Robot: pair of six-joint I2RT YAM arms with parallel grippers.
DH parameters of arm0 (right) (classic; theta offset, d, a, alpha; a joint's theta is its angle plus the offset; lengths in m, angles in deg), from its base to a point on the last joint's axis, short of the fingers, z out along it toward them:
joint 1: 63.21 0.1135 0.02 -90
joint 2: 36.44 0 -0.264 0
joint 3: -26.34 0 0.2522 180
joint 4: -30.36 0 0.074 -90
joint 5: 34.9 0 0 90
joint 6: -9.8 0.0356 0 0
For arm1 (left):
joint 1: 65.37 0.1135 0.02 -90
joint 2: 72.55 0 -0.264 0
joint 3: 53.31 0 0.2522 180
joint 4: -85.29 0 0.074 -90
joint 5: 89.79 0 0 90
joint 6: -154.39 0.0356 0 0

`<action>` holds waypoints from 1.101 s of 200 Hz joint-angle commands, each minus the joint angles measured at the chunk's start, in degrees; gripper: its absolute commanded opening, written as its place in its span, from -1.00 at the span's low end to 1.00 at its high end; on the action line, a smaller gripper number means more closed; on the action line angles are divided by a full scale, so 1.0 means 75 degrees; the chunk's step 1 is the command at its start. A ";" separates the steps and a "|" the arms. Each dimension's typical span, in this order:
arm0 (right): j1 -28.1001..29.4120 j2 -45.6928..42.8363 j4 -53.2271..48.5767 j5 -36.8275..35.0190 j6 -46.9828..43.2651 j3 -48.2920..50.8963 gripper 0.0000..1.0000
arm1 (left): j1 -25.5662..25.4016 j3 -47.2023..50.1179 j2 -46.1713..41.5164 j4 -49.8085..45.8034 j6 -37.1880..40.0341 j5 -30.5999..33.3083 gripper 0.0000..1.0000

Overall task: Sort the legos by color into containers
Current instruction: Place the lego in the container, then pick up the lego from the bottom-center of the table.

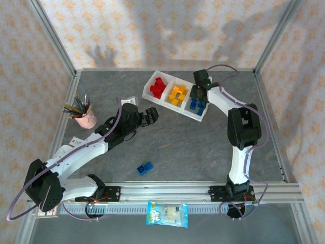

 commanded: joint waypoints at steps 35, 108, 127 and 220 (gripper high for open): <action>0.0531 -0.1430 -0.0001 0.0043 -0.0289 0.0538 0.27 | 0.0071 -0.0124 -0.0376 -0.0016 0.0183 0.0085 0.98; 0.2402 -0.2645 -0.0494 0.0126 -0.0351 0.1780 0.48 | 0.0077 0.0343 -0.1653 -0.1348 0.0056 0.0408 0.98; 0.3029 -0.2819 -0.0622 0.0195 -0.0268 0.2041 0.51 | 0.0075 0.0533 -0.2016 -0.1805 -0.0065 0.0445 0.98; 0.6207 -0.2441 -0.0848 0.0498 0.0611 0.2309 0.58 | 0.0077 0.1205 -0.4398 -0.4285 -0.1264 0.1349 0.99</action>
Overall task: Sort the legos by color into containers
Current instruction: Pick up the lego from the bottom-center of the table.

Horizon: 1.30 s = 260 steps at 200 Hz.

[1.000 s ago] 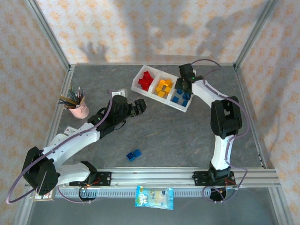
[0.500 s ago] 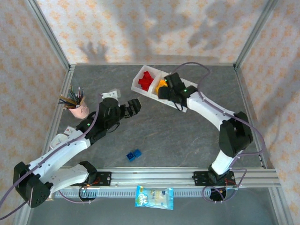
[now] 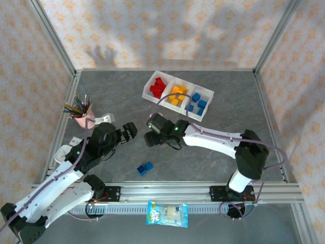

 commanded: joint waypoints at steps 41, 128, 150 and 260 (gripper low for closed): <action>0.1346 0.0520 -0.0419 0.0014 0.0558 -0.0251 0.52 | 0.0077 0.0172 -0.1075 -0.1745 -0.0868 0.0477 0.99; 0.2153 0.1604 -0.0579 -0.0047 0.0473 -0.0935 0.20 | 0.0077 0.0214 -0.1580 -0.2292 -0.1116 0.0703 0.99; 0.2226 0.1838 -0.0617 -0.0050 0.0436 -0.1096 0.14 | 0.0077 0.0219 -0.1692 -0.2340 -0.1142 0.0718 0.98; 0.2309 0.2469 -0.0676 -0.0089 0.0283 -0.1338 -0.28 | 0.0077 0.0247 -0.1872 -0.2428 -0.1267 0.0801 0.98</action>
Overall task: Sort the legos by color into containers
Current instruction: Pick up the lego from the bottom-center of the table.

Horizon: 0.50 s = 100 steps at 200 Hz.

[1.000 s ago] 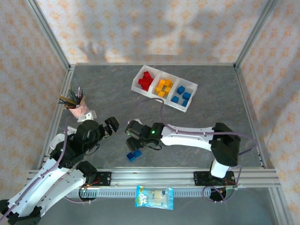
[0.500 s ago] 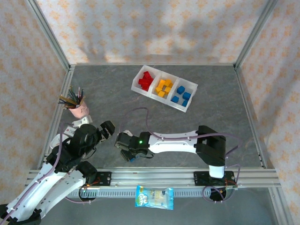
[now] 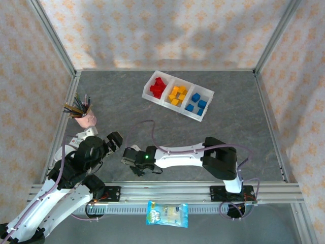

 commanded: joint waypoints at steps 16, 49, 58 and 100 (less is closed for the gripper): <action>0.0053 0.0133 -0.0227 -0.0302 -0.0060 -0.0233 -0.36 | 0.0077 0.0122 -0.0104 -0.0202 -0.0079 0.0192 0.98; -0.0018 -0.0203 -0.0262 -0.0554 0.0056 -0.0289 -0.47 | 0.0077 0.0096 -0.0074 -0.0072 -0.0060 0.0159 0.98; -0.0123 -0.0393 -0.0252 -0.0532 0.0109 -0.0267 -0.47 | 0.0077 0.0082 -0.0032 -0.0025 -0.0036 0.0128 0.98; -0.1121 -0.1575 -0.0099 -0.0278 0.0268 0.0219 -0.47 | 0.0077 -0.0040 0.0347 0.0420 0.0200 0.0081 0.99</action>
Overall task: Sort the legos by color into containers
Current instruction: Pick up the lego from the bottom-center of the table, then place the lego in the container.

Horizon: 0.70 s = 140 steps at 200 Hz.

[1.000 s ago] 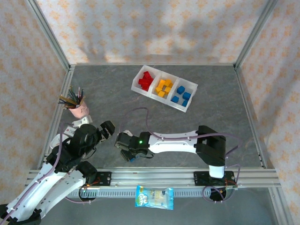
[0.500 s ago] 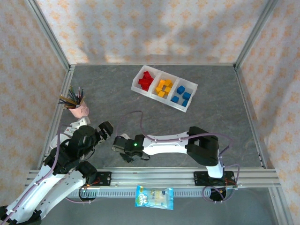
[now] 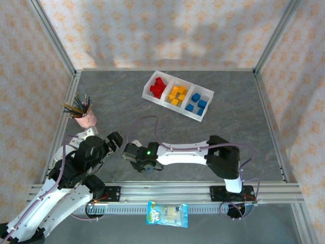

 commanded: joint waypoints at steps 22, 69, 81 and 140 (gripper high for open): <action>-0.1474 -0.1562 -0.0028 -0.0105 0.0180 0.0510 -0.47 | 0.0077 -0.0138 0.0671 0.0904 0.0420 -0.0056 0.99; -0.3989 -0.2228 0.0017 -0.0226 0.0021 0.0651 -0.46 | 0.0077 -0.0093 0.2003 0.2832 0.1161 -0.0912 0.98; -0.4718 -0.2306 0.0149 -0.0321 -0.0012 0.0599 -0.46 | 0.0077 -0.0130 0.2394 0.3231 0.1310 -0.1036 0.98; -0.7033 -0.1281 0.0774 -0.0383 -0.0245 0.0021 -0.45 | 0.0078 -0.0364 0.4028 0.4891 0.1827 -0.1697 0.98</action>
